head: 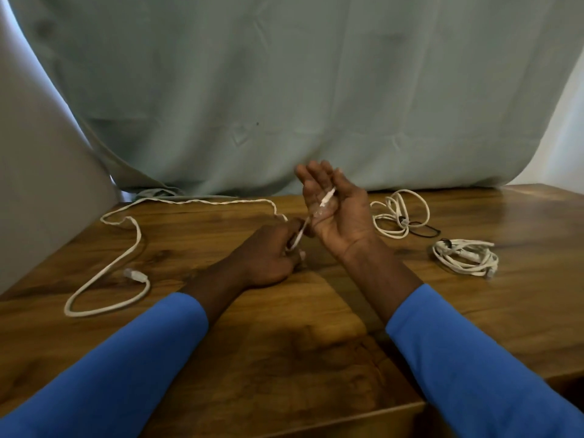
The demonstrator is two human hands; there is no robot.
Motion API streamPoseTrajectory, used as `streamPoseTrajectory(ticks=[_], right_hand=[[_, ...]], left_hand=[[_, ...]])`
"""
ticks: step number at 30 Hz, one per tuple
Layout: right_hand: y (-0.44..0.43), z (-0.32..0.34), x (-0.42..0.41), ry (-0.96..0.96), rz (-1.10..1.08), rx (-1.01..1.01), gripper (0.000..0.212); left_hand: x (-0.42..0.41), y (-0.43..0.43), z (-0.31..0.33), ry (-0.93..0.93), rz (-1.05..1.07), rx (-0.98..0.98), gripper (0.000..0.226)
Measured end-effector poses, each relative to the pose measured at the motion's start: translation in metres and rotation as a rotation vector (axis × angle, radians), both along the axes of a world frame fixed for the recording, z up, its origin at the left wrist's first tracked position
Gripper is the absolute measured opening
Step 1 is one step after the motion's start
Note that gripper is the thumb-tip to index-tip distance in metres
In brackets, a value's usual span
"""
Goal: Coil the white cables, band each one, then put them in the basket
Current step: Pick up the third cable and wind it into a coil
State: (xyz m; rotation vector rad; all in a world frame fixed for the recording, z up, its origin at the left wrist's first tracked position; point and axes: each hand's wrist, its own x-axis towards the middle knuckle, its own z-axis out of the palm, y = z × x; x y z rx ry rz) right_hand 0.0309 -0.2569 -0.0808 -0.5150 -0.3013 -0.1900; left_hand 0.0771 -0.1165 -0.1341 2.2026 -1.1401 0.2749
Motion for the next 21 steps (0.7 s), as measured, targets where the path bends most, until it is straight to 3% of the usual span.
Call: streamPoseTrajectory(ticks=[2,5,7,9,12,15,17,19,21], right_hand=[[-0.01,-0.002,0.008,-0.043,-0.239,-0.162,0.027],[-0.013,-0.019,0.02,-0.091,-0.697,-0.665,0.033],[-0.009,-0.031,0.025,-0.118,-0.832,-0.838,0.037],[-0.008,-0.037,0.03,-0.122,-0.949,-0.963,0.039],[-0.015,-0.039,0.029,-0.171,-1.177,-1.378,0.034],[-0.016,-0.039,0.023,-0.084,-1.173,-1.797,0.026],[-0.016,-0.036,0.02,-0.007,-1.181,-1.963,0.028],[-0.013,-0.034,0.014,0.009,-1.032,-1.96,0.044],[-0.001,-0.033,0.001,0.056,-0.634,-1.698,0.062]], left_hand=[[-0.004,-0.002,0.005,-0.005,-0.009,0.037,0.021],[-0.009,0.0,0.015,-0.128,0.036,0.028,0.006],[-0.011,0.002,0.015,-0.154,0.01,0.121,0.005],[-0.012,0.005,0.012,-0.123,-0.031,0.199,0.018],[-0.009,0.011,0.022,-0.184,-0.008,0.135,0.014],[-0.005,0.023,0.032,-0.193,0.054,0.071,0.021],[0.0,0.037,0.034,-0.241,0.13,0.062,0.024],[0.007,0.052,0.033,-0.313,0.214,-0.028,0.029],[0.011,0.063,0.032,-0.399,0.29,-0.143,0.04]])
